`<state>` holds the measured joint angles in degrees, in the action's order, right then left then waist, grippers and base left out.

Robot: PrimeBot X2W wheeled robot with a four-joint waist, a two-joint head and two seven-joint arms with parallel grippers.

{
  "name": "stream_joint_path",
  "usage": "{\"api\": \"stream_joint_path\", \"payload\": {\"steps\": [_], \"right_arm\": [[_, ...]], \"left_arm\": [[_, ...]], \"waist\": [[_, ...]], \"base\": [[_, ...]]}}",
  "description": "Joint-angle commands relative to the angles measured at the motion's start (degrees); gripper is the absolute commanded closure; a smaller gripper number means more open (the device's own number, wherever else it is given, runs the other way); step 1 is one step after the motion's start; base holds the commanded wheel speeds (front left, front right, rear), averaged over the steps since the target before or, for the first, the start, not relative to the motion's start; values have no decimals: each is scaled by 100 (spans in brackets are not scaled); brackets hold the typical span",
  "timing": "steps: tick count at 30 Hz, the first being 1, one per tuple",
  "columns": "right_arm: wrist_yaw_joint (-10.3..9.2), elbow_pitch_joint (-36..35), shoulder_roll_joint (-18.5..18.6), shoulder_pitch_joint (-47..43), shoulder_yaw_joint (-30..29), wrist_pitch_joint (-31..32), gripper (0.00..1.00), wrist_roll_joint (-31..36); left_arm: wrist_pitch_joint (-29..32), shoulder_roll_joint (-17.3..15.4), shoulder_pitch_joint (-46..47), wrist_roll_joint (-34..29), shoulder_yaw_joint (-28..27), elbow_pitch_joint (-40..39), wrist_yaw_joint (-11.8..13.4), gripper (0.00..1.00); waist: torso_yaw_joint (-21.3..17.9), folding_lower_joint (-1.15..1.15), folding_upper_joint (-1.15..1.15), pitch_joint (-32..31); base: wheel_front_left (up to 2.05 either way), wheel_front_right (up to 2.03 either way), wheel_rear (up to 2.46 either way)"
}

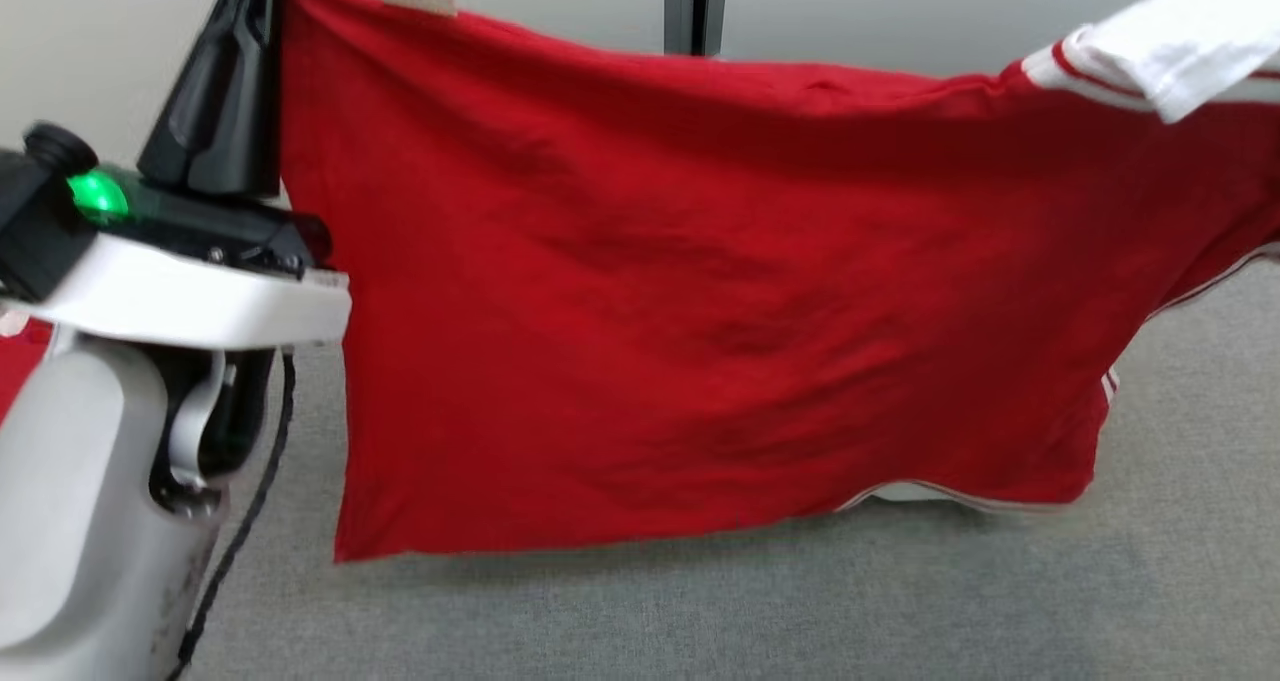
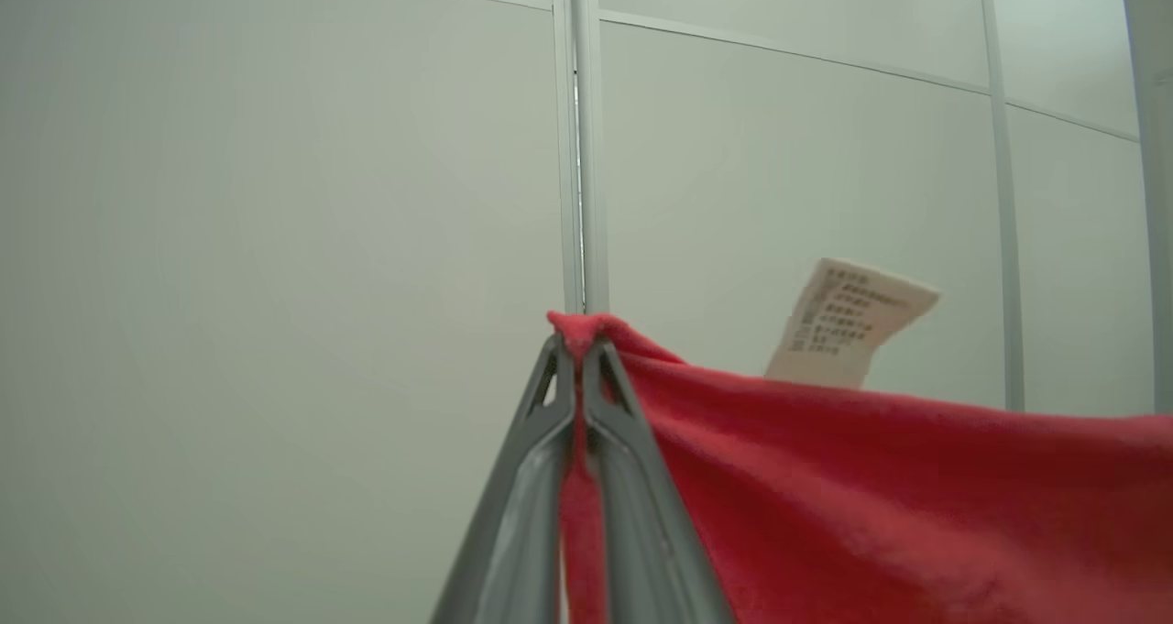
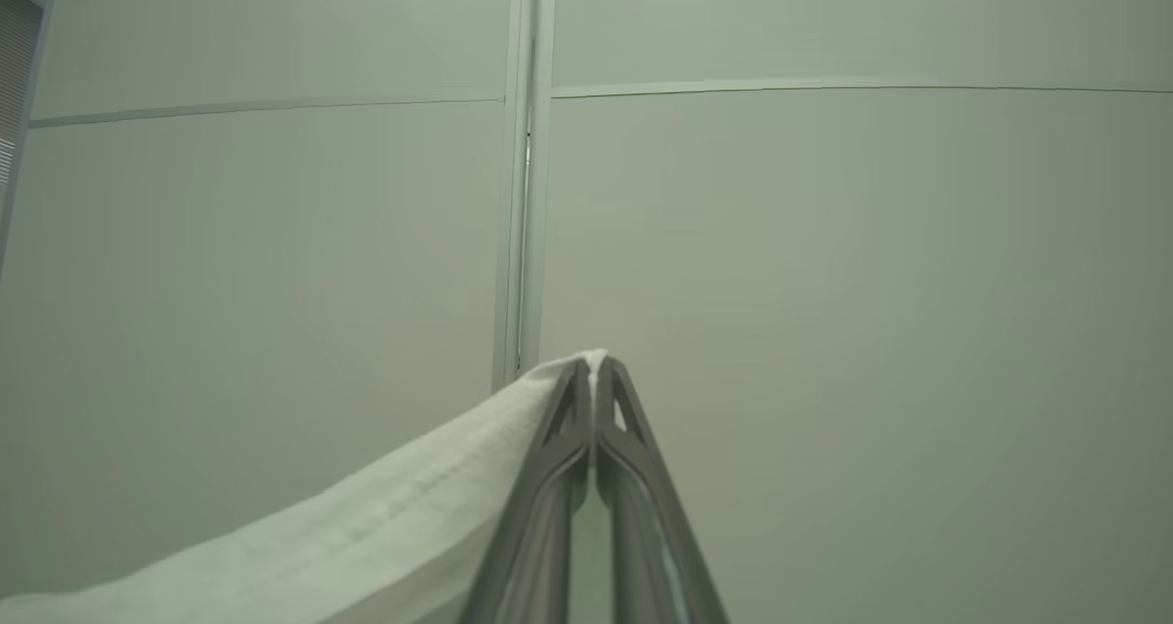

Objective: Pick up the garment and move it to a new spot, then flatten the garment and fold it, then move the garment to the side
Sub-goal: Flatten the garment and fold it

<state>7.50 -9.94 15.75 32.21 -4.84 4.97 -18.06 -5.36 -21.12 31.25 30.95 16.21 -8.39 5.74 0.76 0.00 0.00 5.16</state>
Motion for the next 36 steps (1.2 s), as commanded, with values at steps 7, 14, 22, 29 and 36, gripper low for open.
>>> {"api": "stream_joint_path", "payload": {"steps": [7, 14, 22, 29, 36], "right_arm": [[-2, 1342, 63, 2157, 448, -115, 100, -174], [-2, 2700, -136, 3768, 890, -596, 100, -192], [-2, 4969, -650, 4655, 1666, -911, 100, -365], [-2, 6411, -1096, 4112, 2384, -1176, 100, -796], [-2, 6862, -1205, 2812, 2888, -1738, 100, -1578]], "left_arm": [[-236, 178, 1890, -5, -38, 1402, -389, 100], [-534, 380, 3243, -81, -1, 2893, -641, 100], [-611, 733, 4089, -105, 242, 5214, -929, 100], [-754, 1027, 3732, 147, 237, 6840, -1110, 100], [-954, 1303, 2921, 372, 203, 7560, -1271, 100]], "waist": [[50, 0, 0, 1054], [-20, 0, 0, 1376], [-173, 0, 0, 1602], [-293, 0, 0, 1792], [-227, 0, 0, 1777]], "base": [[0, 0, 0], [0, 0, 0], [0, 0, 0], [0, 0, 0], [0, 0, 0]]}}
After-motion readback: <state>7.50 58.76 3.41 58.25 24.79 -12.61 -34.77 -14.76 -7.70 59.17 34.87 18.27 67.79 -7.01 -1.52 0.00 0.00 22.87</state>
